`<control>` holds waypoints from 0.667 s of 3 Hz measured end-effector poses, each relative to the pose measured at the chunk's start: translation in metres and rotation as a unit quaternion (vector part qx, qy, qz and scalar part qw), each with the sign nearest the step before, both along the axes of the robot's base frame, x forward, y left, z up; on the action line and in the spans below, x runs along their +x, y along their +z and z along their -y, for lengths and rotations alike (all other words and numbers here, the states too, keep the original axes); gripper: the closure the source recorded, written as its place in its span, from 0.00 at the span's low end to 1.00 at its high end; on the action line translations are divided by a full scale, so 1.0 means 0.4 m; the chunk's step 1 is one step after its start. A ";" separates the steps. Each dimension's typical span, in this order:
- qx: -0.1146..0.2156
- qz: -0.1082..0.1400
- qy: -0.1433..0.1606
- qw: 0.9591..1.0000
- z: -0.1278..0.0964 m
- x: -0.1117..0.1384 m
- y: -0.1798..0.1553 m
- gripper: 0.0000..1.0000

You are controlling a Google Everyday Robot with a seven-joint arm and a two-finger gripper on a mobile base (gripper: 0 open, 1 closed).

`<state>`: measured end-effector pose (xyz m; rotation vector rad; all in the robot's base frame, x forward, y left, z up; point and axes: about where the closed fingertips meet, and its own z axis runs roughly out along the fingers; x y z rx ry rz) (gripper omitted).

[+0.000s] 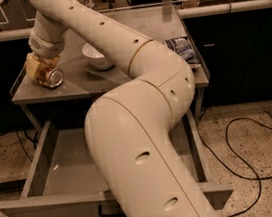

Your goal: Pick orange can from top drawer and place on counter

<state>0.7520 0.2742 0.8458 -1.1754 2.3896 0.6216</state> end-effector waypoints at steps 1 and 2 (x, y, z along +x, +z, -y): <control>0.000 0.000 0.000 1.000 0.000 0.000 0.000 0.74; 0.000 0.000 0.000 1.000 0.000 0.000 0.000 0.49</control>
Offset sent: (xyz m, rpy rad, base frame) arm 0.0000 0.0000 0.0000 0.0000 0.0000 0.0000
